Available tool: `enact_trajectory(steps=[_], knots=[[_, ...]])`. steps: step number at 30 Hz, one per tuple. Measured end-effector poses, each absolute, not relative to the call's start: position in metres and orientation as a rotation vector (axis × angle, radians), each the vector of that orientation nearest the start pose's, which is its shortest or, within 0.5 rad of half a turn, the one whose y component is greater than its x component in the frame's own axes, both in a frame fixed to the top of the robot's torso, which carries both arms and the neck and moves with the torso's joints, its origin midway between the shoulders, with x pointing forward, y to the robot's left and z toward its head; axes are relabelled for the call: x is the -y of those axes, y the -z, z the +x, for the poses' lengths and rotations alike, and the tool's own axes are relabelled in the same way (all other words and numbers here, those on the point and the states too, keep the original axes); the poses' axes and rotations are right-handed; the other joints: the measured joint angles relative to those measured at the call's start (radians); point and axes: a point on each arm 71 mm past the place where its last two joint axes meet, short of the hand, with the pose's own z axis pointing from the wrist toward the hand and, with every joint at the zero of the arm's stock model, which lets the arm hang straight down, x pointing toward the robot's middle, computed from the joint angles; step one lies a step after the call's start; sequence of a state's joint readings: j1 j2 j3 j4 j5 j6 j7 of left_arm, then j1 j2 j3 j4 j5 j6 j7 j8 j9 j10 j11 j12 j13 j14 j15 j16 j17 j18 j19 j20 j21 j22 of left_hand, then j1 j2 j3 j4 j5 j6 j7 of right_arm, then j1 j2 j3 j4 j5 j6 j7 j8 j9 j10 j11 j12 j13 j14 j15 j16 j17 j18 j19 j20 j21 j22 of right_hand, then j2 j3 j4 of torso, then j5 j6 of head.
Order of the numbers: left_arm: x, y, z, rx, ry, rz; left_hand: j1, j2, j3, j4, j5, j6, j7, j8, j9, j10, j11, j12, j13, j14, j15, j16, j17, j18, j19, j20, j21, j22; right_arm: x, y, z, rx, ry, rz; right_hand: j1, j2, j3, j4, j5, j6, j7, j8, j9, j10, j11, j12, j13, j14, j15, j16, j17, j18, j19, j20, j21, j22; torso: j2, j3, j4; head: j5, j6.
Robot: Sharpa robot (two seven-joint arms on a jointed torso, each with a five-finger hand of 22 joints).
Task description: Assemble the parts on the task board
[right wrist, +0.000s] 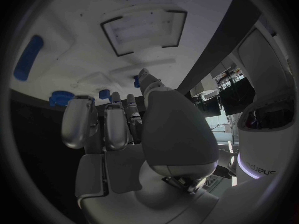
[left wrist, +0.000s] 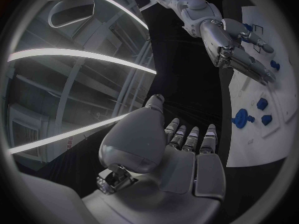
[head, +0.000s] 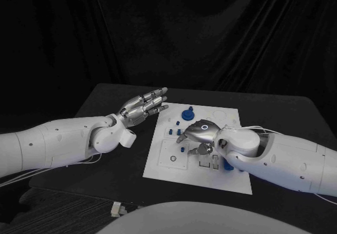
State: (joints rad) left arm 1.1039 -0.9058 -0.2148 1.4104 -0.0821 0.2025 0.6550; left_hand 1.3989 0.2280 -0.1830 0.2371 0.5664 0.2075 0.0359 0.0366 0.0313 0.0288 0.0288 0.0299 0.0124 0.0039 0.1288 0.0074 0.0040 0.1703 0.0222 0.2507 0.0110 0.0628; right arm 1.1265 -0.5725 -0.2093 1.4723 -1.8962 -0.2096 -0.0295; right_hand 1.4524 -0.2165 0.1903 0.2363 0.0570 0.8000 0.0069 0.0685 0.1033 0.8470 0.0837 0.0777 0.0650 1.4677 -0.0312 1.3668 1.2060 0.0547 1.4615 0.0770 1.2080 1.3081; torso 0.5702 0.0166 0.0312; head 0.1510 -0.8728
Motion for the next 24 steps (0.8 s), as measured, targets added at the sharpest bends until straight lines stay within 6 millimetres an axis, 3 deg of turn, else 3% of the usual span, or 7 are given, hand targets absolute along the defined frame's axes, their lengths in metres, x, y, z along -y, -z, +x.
enact_trajectory(steps=[3,6,11,16,20,24], knots=[[-0.254,0.268,0.443,-1.583,1.898,-1.005,0.0,0.0,0.0,0.0,0.0,0.0,0.0,0.0,0.0,0.0,0.0,0.0,0.0,0.0,0.0,0.0,0.0,0.0,0.0,0.0,0.0,0.0,0.077,0.263,0.425,-1.629,-0.705,-0.854,0.015,-0.011,-0.019,0.048,0.0,0.002,-0.009,0.002,-0.007,-0.021,-0.004,0.007,0.0,0.0,0.0,0.004,0.011,0.0,0.0,0.0,0.003,0.0,0.0,0.0,0.0,0.0,0.0],[-0.254,0.268,0.442,-1.583,1.898,-1.006,0.0,0.0,0.0,0.0,0.0,0.0,0.0,0.0,0.0,0.0,0.0,0.0,0.0,0.0,0.0,0.0,0.0,0.0,0.0,0.0,0.0,0.0,0.091,0.244,0.434,-1.564,-0.69,-0.824,0.015,-0.011,-0.024,0.054,0.0,0.003,-0.009,0.008,-0.008,-0.021,-0.004,0.016,0.0,0.0,0.0,0.017,0.031,0.0,0.0,0.0,0.011,0.0,0.0,0.0,0.0,0.001,0.0],[-0.254,0.268,0.442,-1.584,1.897,-1.006,0.0,0.0,0.0,0.0,0.0,0.0,0.0,0.0,0.001,0.0,0.0,0.0,0.0,0.0,0.0,0.0,0.0,0.0,0.0,0.0,0.0,0.0,0.116,0.213,0.45,-1.49,-0.654,-0.764,-0.007,0.002,-0.022,0.056,0.0,0.051,0.029,0.028,-0.01,0.018,-0.005,0.054,0.003,0.0,0.0,0.037,0.053,0.0,0.004,-0.004,0.043,0.0,0.0,0.0001,-0.0004,-0.002,0.0],[-0.255,0.268,0.442,-1.584,1.897,-1.007,0.0,0.0,0.0,0.0,0.0,0.0,0.0,0.0,0.001,0.0,0.0,0.0,0.0,0.0,0.0,0.0,0.0,0.0,0.002,0.002,0.0,0.0,0.144,0.194,0.462,-1.487,-0.607,-0.68,-0.053,0.001,-0.042,0.056,0.0,0.061,0.032,0.028,-0.018,0.052,-0.008,0.07,0.003,0.0,0.0,0.022,0.015,0.0,0.006,-0.006,0.043,0.0,0.0,0.0002,-0.0003,-0.008,0.0],[-0.254,0.268,0.442,-1.584,1.897,-1.007,0.0,0.0,0.003,-0.003,0.007,0.004,0.004,0.004,0.001,0.0,0.0,0.0,0.0,0.003,0.002,0.0,0.0,0.0,0.004,0.004,0.0,0.001,0.16,0.194,0.464,-1.512,-0.578,-0.626,-0.067,0.013,-0.05,0.053,0.0,0.053,0.003,0.02,-0.026,0.113,-0.012,0.092,0.005,0.0,-0.007,-0.007,-0.038,0.0,0.003,-0.011,0.043,0.0,0.0,0.0002,0.0,-0.012,0.0],[-0.254,0.268,0.442,-1.585,1.897,-1.007,0.0,0.0,0.003,-0.003,0.007,0.004,0.004,0.004,0.001,0.0,0.0,0.0,0.0,0.004,0.004,0.0,0.0,0.0,0.004,0.004,0.0,0.001,0.173,0.196,0.466,-1.538,-0.545,-0.578,-0.076,0.021,-0.062,0.055,0.0,0.059,-0.006,0.019,-0.026,0.155,-0.013,0.093,0.005,0.0,-0.007,-0.008,-0.056,0.0,0.007,-0.015,0.037,0.0,0.0,0.0003,0.0001,-0.013,0.0]])
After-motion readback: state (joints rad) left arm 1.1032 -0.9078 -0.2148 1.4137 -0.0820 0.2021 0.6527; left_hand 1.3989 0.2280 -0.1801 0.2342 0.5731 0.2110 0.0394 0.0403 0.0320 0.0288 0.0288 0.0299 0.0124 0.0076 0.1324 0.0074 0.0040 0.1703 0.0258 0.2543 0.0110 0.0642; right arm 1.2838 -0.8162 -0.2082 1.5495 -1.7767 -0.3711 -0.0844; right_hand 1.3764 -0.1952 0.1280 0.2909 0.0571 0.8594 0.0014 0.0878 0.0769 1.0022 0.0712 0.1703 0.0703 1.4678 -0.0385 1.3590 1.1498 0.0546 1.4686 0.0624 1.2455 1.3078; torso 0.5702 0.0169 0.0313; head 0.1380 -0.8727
